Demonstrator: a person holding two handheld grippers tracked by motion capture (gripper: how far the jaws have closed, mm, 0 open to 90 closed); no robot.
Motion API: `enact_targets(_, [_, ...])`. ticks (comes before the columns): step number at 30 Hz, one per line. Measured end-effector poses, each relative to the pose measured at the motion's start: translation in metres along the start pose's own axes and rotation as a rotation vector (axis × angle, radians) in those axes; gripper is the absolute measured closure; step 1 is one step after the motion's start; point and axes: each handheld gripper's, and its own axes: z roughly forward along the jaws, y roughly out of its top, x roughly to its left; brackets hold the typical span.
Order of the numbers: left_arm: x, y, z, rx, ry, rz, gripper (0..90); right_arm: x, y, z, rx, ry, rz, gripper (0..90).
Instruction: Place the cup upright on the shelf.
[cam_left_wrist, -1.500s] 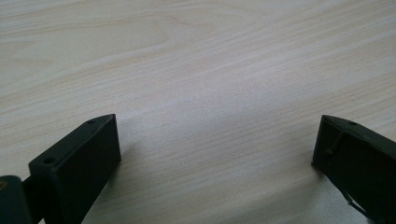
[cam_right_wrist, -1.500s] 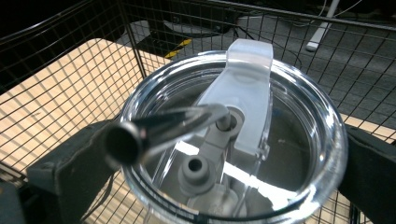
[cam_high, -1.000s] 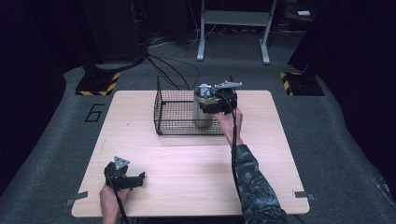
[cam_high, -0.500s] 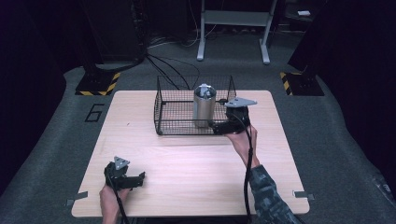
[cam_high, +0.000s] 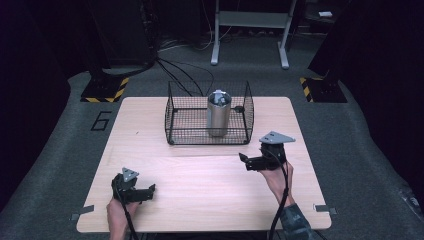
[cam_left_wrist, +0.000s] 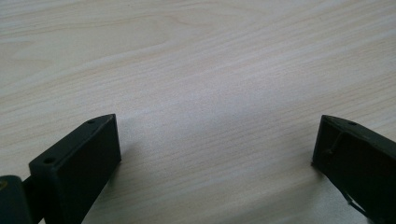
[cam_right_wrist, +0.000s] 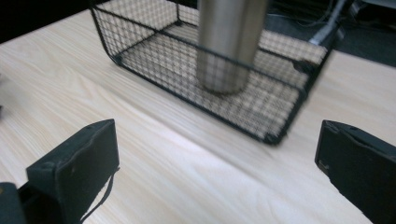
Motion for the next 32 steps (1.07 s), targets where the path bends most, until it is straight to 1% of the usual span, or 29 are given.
enact_targets(3, [0.000,0.000,0.000,0.000,0.000,0.000,0.6,-0.007,-0.021,-0.007,0.006,-0.032,0.022,0.0])
enact_targets(8, [0.000,0.000,0.000,0.000,0.001,0.001,0.6,-0.019,-0.053,-0.016,0.024,-0.081,0.080,0.0])
enact_targets(11, [0.000,0.000,0.000,0.000,0.001,0.001,0.6,-0.027,-0.073,-0.019,0.043,-0.111,0.121,0.0])
enact_targets(12, [0.000,0.000,0.000,-0.001,0.001,0.002,0.6,-0.029,-0.080,-0.020,0.051,-0.118,0.131,0.0])
enact_targets(14, [-0.001,0.000,0.000,-0.004,0.008,0.007,0.6,-0.033,-0.093,-0.020,0.078,-0.150,0.140,0.0])
enact_targets(18, [0.000,0.000,0.000,0.000,0.004,0.006,0.6,-0.042,-0.120,-0.020,0.124,-0.158,0.206,0.0])
enact_targets(22, [0.000,0.000,0.000,0.001,0.001,0.000,0.5,-0.050,-0.137,-0.021,0.154,-0.172,0.236,0.0])
enact_targets(23, [0.000,0.000,0.000,0.001,0.001,0.000,0.4,-0.051,-0.140,-0.021,0.161,-0.175,0.235,0.0])
enact_targets(24, [0.000,0.000,0.000,0.001,0.002,0.001,0.4,-0.051,-0.141,-0.022,0.156,-0.176,0.244,0.0])
enact_targets(26, [0.000,0.000,0.000,0.000,0.004,0.003,0.2,-0.051,-0.141,-0.023,0.150,-0.184,0.226,0.0])
enact_targets(27, [0.000,0.000,0.000,0.000,0.002,0.001,0.2,-0.052,-0.142,-0.022,0.161,-0.177,0.230,0.0])
enact_targets(28, [0.000,0.000,0.000,0.003,0.002,0.006,0.2,-0.052,-0.142,-0.021,0.185,-0.167,0.230,0.0])
enact_targets(29, [0.000,0.000,0.000,0.003,0.001,0.005,0.2,-0.052,-0.141,-0.020,0.183,-0.177,0.218,0.0])
enact_targets(30, [0.000,0.000,0.000,-0.001,0.003,0.002,0.2,-0.050,-0.141,-0.019,0.197,-0.187,0.215,0.0])
enact_targets(32, [0.000,0.000,0.000,-0.001,0.003,0.001,0.2,-0.047,-0.140,-0.016,0.221,-0.210,0.164,0.0])
